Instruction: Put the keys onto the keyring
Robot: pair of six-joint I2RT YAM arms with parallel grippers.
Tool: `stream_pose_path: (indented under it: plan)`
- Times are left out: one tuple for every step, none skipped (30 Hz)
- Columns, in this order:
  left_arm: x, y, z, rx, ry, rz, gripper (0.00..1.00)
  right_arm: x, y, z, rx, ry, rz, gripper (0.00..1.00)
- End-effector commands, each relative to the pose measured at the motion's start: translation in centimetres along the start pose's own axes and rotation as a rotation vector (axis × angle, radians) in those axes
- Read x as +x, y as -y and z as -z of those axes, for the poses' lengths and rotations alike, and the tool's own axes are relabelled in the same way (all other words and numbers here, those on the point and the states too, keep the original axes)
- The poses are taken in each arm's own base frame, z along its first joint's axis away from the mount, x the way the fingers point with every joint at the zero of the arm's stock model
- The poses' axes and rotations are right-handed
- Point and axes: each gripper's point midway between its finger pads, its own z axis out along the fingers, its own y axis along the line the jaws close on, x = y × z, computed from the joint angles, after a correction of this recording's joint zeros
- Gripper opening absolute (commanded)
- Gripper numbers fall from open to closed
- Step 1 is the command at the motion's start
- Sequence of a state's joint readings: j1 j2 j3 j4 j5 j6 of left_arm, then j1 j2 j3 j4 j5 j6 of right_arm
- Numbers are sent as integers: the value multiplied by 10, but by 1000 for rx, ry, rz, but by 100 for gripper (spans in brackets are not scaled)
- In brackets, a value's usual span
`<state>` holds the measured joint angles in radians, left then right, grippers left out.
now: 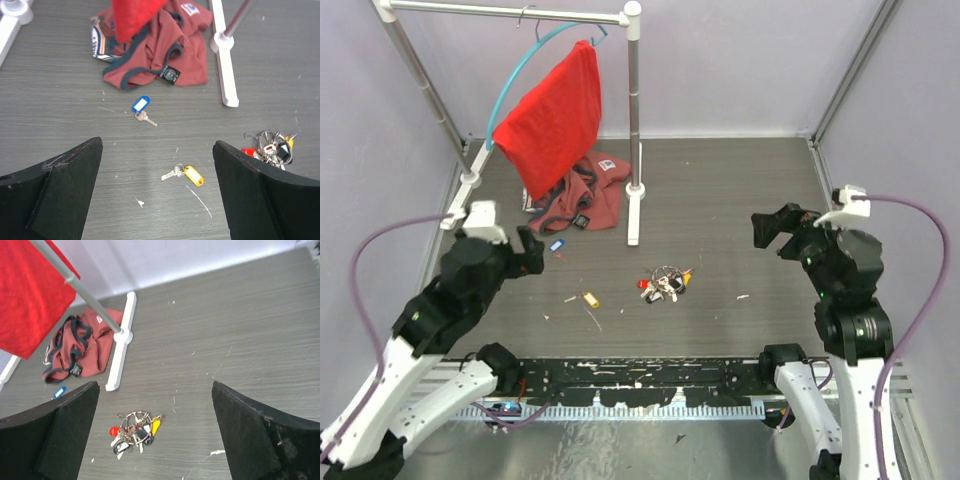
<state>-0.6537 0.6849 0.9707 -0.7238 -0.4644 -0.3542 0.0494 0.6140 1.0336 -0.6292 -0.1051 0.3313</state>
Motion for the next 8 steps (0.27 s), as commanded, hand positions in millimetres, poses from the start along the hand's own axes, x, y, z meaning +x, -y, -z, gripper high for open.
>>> stream_pose_path:
  plan:
    - [1,-30,24,-50,125,82,98,-15,4,22,18,126,28,100]
    - [3,-33,28,-45,137,88,98,-14,4,24,18,131,26,100]
    - [5,-37,32,-51,148,95,98,-12,5,25,15,131,25,100]
    - [6,-41,35,-59,155,103,98,-11,4,26,10,129,22,100]
    - [7,-44,37,-67,158,105,98,-9,2,27,0,127,23,100]
    - [8,-46,38,-71,158,104,98,-8,1,28,-6,126,26,100]
    - [9,-47,39,-75,156,104,98,-7,2,28,-5,123,25,100]
    - [10,-48,39,-80,152,102,98,-7,3,28,0,122,27,100]
